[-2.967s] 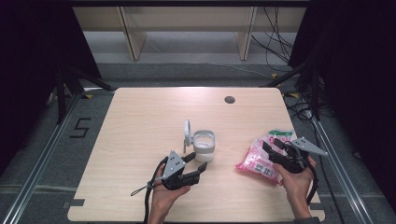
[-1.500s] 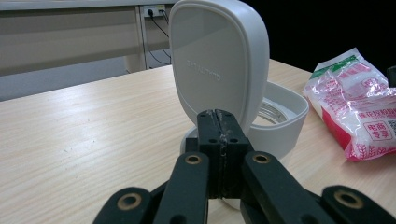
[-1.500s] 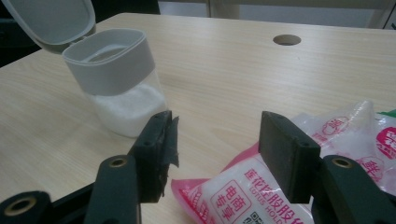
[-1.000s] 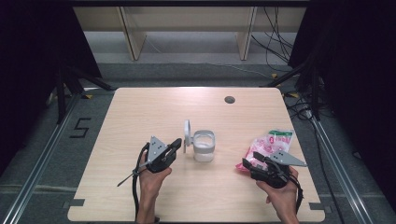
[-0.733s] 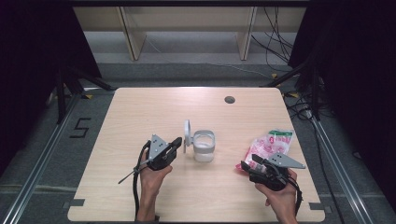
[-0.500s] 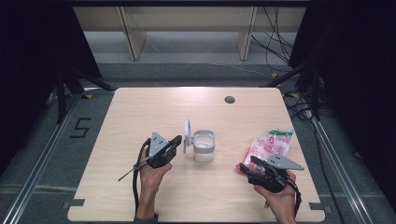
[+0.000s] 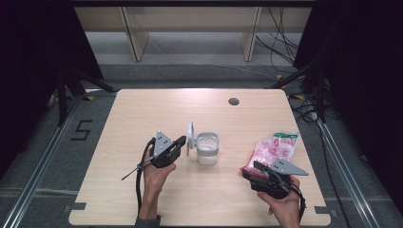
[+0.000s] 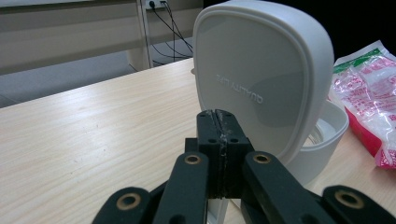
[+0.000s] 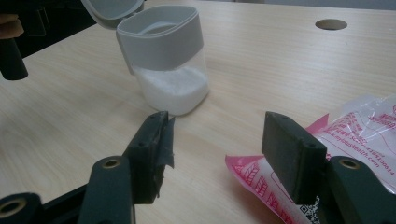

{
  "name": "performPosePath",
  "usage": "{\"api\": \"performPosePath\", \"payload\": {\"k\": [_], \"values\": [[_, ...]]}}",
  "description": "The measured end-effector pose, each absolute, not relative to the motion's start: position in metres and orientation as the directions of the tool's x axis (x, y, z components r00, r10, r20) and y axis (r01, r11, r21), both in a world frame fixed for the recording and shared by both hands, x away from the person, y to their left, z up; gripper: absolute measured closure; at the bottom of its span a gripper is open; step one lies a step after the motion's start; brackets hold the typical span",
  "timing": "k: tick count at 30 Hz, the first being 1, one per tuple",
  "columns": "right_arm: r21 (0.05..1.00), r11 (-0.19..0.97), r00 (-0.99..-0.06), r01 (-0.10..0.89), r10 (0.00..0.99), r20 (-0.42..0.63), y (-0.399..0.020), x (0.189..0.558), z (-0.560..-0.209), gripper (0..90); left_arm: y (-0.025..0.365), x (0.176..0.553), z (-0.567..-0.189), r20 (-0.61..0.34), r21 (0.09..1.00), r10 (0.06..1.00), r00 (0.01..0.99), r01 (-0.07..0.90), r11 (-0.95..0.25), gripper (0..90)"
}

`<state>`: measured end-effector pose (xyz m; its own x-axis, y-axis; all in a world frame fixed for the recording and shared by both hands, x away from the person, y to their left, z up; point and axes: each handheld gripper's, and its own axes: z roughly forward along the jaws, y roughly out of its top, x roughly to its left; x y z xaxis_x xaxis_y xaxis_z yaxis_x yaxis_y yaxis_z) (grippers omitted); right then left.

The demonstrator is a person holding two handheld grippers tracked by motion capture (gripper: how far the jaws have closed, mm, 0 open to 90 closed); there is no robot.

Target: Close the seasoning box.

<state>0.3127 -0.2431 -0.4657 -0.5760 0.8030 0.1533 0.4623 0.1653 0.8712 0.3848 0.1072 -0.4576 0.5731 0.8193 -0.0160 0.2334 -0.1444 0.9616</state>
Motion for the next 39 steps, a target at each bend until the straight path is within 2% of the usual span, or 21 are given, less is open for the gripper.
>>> {"api": "performPosePath", "payload": {"k": [9, 13, 20, 21, 26, 27, 29, 33, 39], "values": [[0.864, 0.128, -0.565, 0.486, 0.801, 0.199, -0.239, 0.307, -0.466, 41.6, 0.106, 0.385, -0.456, 0.01, 0.959, 0.817, 0.577, 0.227, -0.172, 88.9], [0.876, 0.156, -0.574, 0.456, 0.804, 0.155, -0.242, 0.309, -0.468, 41.5, 0.105, 0.385, -0.454, 0.01, 0.96, 0.815, 0.58, 0.224, -0.171, 89.0], [0.867, 0.126, -0.567, 0.483, 0.799, 0.2, -0.241, 0.303, -0.467, 41.6, 0.103, 0.385, -0.452, 0.018, 0.959, 0.809, 0.587, 0.219, -0.18, 88.9], [0.877, 0.143, -0.582, 0.458, 0.794, 0.175, -0.242, 0.305, -0.467, 41.6, 0.102, 0.385, -0.452, 0.022, 0.959, 0.809, 0.587, 0.217, -0.184, 88.9], [0.871, 0.153, -0.584, 0.467, 0.793, 0.173, -0.244, 0.304, -0.467, 41.6, 0.102, 0.384, -0.451, 0.024, 0.96, 0.809, 0.587, 0.213, -0.183, 88.9], [0.86, 0.123, -0.557, 0.496, 0.804, 0.207, -0.242, 0.3, -0.467, 41.5, 0.102, 0.384, -0.451, 0.027, 0.96, 0.809, 0.588, 0.21, -0.185, 88.8], [0.871, 0.159, -0.577, 0.465, 0.801, 0.162, -0.245, 0.302, -0.467, 41.6, 0.102, 0.384, -0.451, 0.016, 0.963, 0.809, 0.588, 0.21, -0.171, 88.7], [0.862, 0.116, -0.558, 0.494, 0.802, 0.212, -0.243, 0.299, -0.466, 41.6, 0.103, 0.381, -0.448, 0.028, 0.963, 0.81, 0.585, 0.201, -0.178, 88.6], [0.87, 0.146, -0.573, 0.471, 0.801, 0.176, -0.246, 0.3, -0.467, 41.6, 0.102, 0.379, -0.445, 0.031, 0.964, 0.805, 0.592, 0.195, -0.18, 88.3]]}}
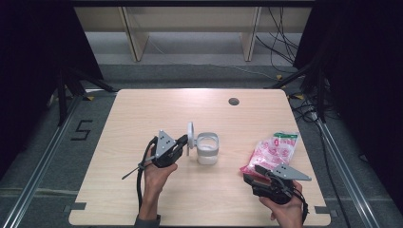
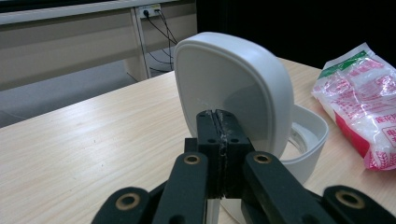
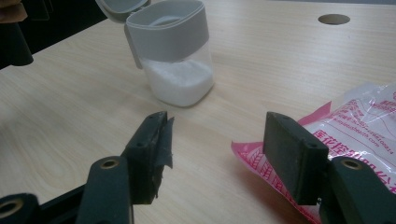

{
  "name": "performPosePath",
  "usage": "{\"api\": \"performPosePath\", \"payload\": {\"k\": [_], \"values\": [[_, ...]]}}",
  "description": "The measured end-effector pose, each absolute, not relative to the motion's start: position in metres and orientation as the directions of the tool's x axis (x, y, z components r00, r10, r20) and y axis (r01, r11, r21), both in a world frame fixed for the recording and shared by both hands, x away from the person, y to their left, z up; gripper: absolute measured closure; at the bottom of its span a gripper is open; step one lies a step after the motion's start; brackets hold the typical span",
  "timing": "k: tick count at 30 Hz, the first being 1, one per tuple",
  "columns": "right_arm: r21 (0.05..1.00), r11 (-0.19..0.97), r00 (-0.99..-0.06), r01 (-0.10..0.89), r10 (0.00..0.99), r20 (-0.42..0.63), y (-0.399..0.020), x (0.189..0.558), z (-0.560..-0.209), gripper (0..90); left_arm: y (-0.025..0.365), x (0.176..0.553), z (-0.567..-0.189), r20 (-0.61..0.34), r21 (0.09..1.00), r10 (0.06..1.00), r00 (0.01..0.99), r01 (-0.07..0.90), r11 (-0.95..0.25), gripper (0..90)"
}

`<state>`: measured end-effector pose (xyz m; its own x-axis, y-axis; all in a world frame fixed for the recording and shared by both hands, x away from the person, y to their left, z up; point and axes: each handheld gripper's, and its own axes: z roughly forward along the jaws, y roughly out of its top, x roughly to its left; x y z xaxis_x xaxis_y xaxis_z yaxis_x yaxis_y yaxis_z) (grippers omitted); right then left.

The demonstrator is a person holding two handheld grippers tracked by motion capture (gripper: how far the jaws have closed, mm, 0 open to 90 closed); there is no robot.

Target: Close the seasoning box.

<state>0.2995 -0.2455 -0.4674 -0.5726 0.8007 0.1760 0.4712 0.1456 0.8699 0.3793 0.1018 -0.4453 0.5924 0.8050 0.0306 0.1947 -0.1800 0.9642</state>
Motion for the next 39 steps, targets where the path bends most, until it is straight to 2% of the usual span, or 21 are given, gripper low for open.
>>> {"api": "performPosePath", "payload": {"k": [6, 8, 10, 11, 12, 15, 17, 30, 33, 34, 38, 39], "values": [[0.878, 0.163, -0.581, 0.451, 0.8, 0.15, -0.247, 0.3, -0.468, 41.6, 0.1, 0.378, -0.444, 0.038, 0.965, 0.802, 0.596, 0.187, -0.185, 88.4], [0.864, 0.137, -0.567, 0.484, 0.802, 0.19, -0.245, 0.298, -0.467, 41.6, 0.099, 0.377, -0.443, 0.035, 0.965, 0.801, 0.597, 0.189, -0.182, 88.4], [0.862, 0.146, -0.569, 0.485, 0.801, 0.184, -0.246, 0.298, -0.467, 41.6, 0.099, 0.377, -0.443, 0.041, 0.965, 0.799, 0.6, 0.183, -0.188, 88.4], [0.875, 0.172, -0.586, 0.452, 0.797, 0.146, -0.248, 0.3, -0.467, 41.6, 0.099, 0.377, -0.443, 0.041, 0.965, 0.799, 0.6, 0.183, -0.188, 88.5], [0.859, 0.143, -0.565, 0.492, 0.803, 0.19, -0.245, 0.297, -0.467, 41.6, 0.098, 0.377, -0.442, 0.037, 0.966, 0.797, 0.603, 0.183, -0.183, 88.5], [0.859, 0.131, -0.565, 0.494, 0.8, 0.202, -0.244, 0.297, -0.467, 41.6, 0.097, 0.377, -0.442, 0.041, 0.966, 0.793, 0.607, 0.18, -0.188, 88.4], [0.873, 0.144, -0.585, 0.466, 0.79, 0.181, -0.245, 0.3, -0.469, 41.6, 0.097, 0.377, -0.442, 0.041, 0.965, 0.793, 0.608, 0.18, -0.188, 88.4], [0.87, 0.162, -0.581, 0.465, 0.797, 0.162, -0.245, 0.3, -0.47, 41.6, 0.089, 0.376, -0.441, 0.046, 0.965, 0.781, 0.623, 0.174, -0.195, 87.8], [0.866, 0.163, -0.596, 0.474, 0.783, 0.178, -0.246, 0.299, -0.468, 41.6, 0.087, 0.375, -0.441, 0.045, 0.966, 0.778, 0.627, 0.172, -0.195, 87.8], [0.86, 0.134, -0.574, 0.493, 0.793, 0.205, -0.243, 0.297, -0.469, 41.6, 0.086, 0.375, -0.441, 0.044, 0.965, 0.775, 0.63, 0.172, -0.195, 87.7], [0.872, 0.156, -0.581, 0.464, 0.797, 0.167, -0.244, 0.3, -0.469, 41.6, 0.082, 0.374, -0.441, 0.017, 0.97, 0.754, 0.657, 0.173, -0.172, 87.0], [0.866, 0.131, -0.575, 0.482, 0.793, 0.2, -0.243, 0.298, -0.469, 41.6, 0.081, 0.374, -0.441, 0.016, 0.97, 0.755, 0.656, 0.173, -0.17, 86.9]]}}
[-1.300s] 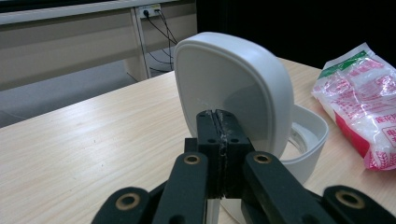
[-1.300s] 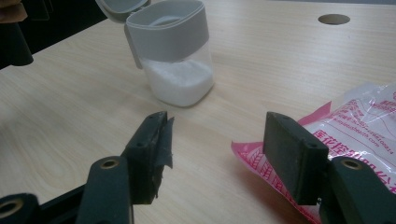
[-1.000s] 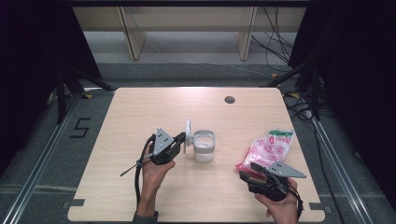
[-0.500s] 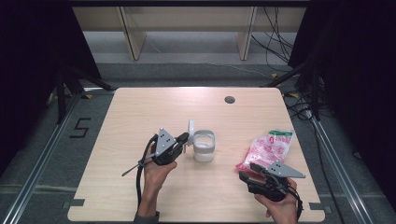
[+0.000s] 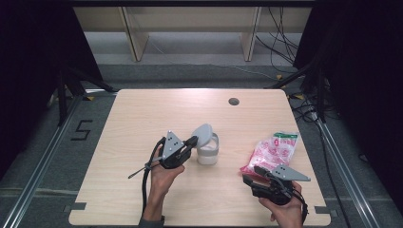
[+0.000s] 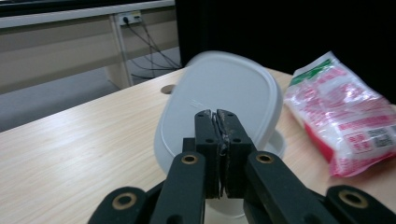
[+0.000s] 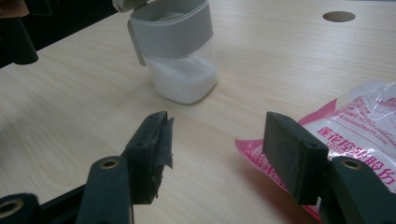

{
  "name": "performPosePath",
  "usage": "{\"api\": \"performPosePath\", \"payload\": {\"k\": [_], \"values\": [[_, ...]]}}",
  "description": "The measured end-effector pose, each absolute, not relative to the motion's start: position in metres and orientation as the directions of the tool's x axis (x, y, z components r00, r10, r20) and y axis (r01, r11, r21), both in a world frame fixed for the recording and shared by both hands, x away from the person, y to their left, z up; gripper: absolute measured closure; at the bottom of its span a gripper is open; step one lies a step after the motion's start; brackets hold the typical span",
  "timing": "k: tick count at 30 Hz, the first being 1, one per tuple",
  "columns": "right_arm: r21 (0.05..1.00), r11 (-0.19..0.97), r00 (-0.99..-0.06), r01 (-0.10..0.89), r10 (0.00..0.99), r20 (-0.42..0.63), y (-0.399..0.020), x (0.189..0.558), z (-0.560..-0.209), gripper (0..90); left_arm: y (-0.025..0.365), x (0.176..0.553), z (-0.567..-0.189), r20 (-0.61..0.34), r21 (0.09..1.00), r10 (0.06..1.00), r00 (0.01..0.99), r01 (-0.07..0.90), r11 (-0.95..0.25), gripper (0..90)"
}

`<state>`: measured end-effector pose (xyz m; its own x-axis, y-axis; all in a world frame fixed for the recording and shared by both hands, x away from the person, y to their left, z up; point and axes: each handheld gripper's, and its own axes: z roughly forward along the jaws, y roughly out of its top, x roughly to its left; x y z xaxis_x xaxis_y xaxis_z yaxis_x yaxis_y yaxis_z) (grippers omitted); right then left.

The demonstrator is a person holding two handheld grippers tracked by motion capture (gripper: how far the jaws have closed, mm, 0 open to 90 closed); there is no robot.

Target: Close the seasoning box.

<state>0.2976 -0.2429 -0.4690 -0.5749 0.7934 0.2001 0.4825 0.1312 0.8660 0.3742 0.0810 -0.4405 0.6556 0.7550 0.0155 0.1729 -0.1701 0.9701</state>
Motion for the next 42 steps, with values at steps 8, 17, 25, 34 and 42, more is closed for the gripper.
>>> {"api": "performPosePath", "payload": {"k": [8, 17, 25, 34, 42], "values": [[0.876, 0.158, -0.585, 0.456, 0.795, 0.161, -0.245, 0.3, -0.47, 41.7, 0.083, 0.373, -0.44, -0.009, 0.968, 0.739, 0.673, 0.192, -0.164, 76.1], [0.868, 0.157, -0.593, 0.471, 0.785, 0.18, -0.246, 0.299, -0.469, 41.4, 0.086, 0.365, -0.436, -0.044, 0.972, 0.733, 0.679, 0.199, -0.126, 48.6], [0.865, 0.172, -0.578, 0.471, 0.802, 0.155, -0.246, 0.3, -0.47, 40.9, 0.082, 0.358, -0.435, -0.041, 0.965, 0.732, 0.68, 0.217, -0.147, 33.1], [0.865, 0.166, -0.572, 0.474, 0.804, 0.159, -0.246, 0.3, -0.47, 40.9, 0.078, 0.35, -0.441, -0.07, 0.963, 0.719, 0.691, 0.235, -0.132, 28.1], [0.865, 0.167, -0.577, 0.474, 0.801, 0.162, -0.246, 0.3, -0.47, 40.9, 0.077, 0.341, -0.446, -0.063, 0.963, 0.712, 0.7, 0.229, -0.14, 26.5]]}}
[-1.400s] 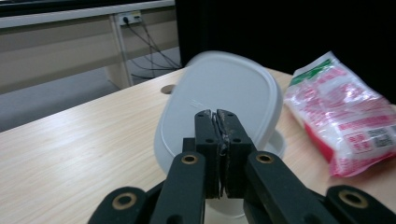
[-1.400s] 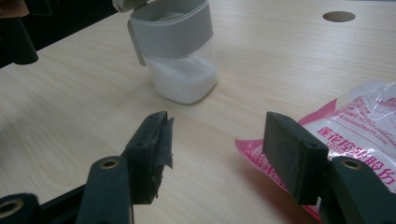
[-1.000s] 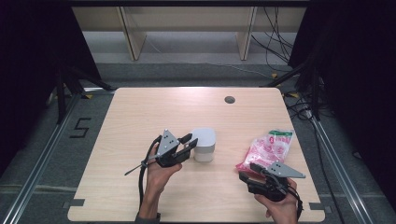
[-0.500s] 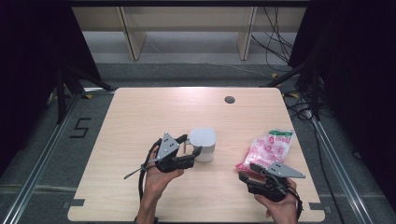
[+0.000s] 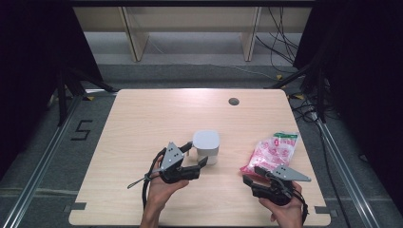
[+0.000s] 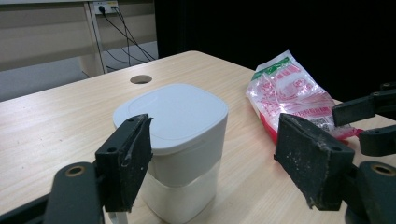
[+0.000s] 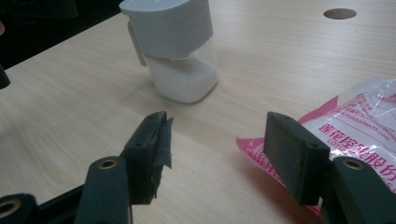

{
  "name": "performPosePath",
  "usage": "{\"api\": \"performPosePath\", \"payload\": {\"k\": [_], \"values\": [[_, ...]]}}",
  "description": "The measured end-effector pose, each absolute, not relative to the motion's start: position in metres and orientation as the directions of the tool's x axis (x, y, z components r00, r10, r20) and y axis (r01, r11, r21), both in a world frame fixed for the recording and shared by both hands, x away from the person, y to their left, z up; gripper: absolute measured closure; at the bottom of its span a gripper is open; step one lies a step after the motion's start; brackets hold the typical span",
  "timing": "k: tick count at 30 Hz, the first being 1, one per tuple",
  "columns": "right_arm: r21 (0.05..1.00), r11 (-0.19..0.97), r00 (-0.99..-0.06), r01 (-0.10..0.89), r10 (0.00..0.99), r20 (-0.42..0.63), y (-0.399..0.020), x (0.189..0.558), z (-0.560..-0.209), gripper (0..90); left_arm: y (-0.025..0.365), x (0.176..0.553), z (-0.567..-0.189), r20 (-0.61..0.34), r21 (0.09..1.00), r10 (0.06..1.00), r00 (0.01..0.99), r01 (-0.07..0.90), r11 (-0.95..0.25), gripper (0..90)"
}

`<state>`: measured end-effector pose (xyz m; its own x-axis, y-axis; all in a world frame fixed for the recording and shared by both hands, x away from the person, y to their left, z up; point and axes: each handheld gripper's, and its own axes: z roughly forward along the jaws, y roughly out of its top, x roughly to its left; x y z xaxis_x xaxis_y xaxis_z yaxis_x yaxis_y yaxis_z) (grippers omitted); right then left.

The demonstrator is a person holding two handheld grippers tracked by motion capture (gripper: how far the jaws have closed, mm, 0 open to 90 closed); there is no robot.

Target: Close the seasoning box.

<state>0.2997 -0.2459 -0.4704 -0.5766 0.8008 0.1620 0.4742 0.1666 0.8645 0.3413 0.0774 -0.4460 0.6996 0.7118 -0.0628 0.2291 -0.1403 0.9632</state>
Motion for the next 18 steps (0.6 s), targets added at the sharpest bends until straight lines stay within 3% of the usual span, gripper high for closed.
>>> {"api": "performPosePath", "payload": {"k": [14, 18], "values": [[0.865, 0.167, -0.579, 0.474, 0.799, 0.162, -0.246, 0.299, -0.471, 40.9, 0.068, 0.327, -0.46, -0.072, 0.951, 0.695, 0.716, 0.259, -0.168, 23.5], [0.857, 0.128, -0.566, 0.5, 0.797, 0.211, -0.244, 0.296, -0.47, 40.8, 0.067, 0.321, -0.466, -0.075, 0.949, 0.688, 0.722, 0.263, -0.172, 23.2]]}}
